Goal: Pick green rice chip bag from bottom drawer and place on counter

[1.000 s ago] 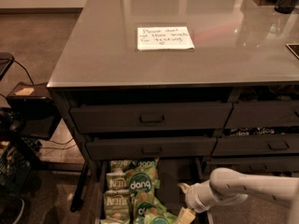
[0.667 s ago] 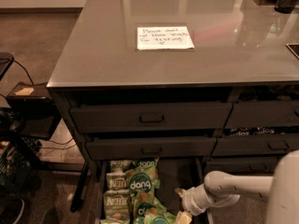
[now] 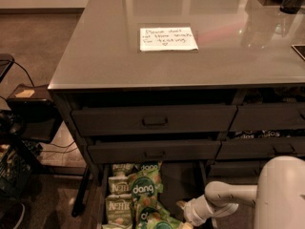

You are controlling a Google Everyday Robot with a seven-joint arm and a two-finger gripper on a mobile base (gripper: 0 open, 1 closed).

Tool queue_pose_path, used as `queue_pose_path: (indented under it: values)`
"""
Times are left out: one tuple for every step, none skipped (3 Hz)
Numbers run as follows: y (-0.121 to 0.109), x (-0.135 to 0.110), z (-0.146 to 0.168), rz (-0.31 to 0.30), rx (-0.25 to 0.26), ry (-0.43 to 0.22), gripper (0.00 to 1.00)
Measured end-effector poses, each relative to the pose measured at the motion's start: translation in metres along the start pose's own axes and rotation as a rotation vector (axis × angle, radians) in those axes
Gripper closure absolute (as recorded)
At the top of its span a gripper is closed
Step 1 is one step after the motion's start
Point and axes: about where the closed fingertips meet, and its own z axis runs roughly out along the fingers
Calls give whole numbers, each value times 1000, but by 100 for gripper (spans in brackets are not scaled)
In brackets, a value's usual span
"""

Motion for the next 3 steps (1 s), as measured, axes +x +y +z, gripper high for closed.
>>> queue_pose_path:
  values:
    - [-5,11,14,11,-13,-10,0]
    - [-11,22,26,28,-25,-21,0]
    - [-20,30,38,50,-37,-30,0]
